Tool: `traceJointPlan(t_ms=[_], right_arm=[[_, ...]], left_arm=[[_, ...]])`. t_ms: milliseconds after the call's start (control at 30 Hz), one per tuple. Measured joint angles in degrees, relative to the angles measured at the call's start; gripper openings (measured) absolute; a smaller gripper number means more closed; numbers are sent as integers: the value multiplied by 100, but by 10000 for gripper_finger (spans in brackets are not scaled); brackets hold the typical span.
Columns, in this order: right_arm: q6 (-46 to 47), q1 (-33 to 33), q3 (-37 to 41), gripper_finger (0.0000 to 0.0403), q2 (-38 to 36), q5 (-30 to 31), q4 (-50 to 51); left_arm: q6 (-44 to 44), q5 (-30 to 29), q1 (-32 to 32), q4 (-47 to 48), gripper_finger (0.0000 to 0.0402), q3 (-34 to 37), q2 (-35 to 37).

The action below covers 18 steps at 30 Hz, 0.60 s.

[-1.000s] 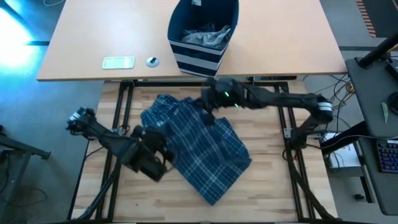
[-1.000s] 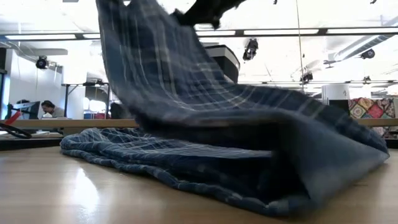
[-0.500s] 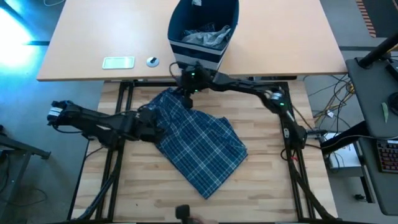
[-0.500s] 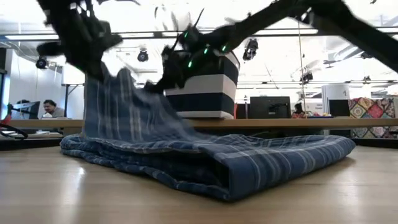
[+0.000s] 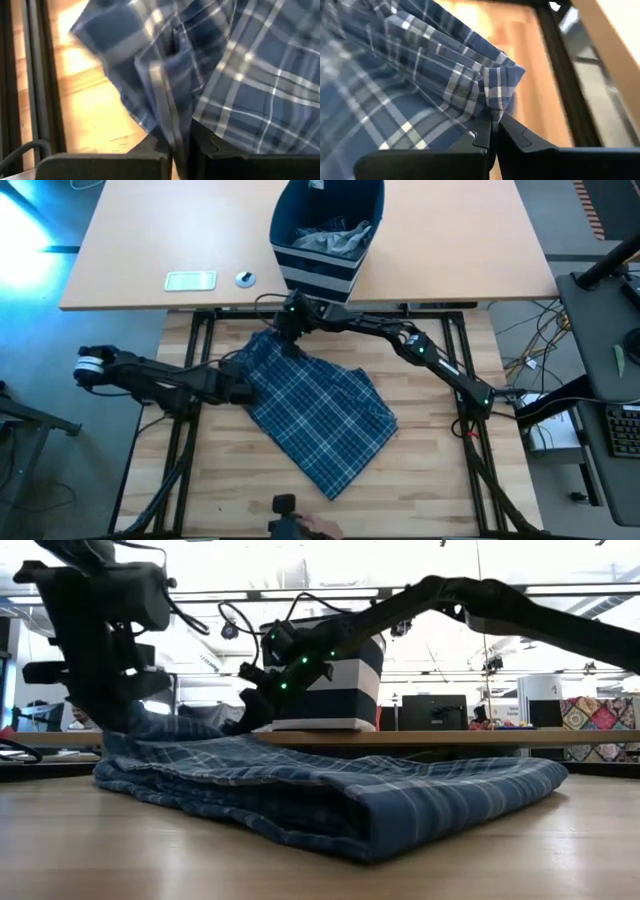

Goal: Fold Laundry from Bin
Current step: Fold the blue patterned pants

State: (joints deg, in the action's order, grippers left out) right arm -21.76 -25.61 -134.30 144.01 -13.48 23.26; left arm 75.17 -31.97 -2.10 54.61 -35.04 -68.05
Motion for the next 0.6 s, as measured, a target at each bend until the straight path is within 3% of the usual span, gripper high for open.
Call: traceJointPlan(t_ms=[200,400,600], right_arm=[[543,-4,-22,32,35,109,-138],[1803,41,-64,129,-267,113,172],[1776,143,-64,223,-1145,150,1713]], left_arm=[[-66,155,333,112,95,-35,63],[-514,121,379,1201,194,-797,201],[-1008,-5,470,1976,258,-1642,541]])
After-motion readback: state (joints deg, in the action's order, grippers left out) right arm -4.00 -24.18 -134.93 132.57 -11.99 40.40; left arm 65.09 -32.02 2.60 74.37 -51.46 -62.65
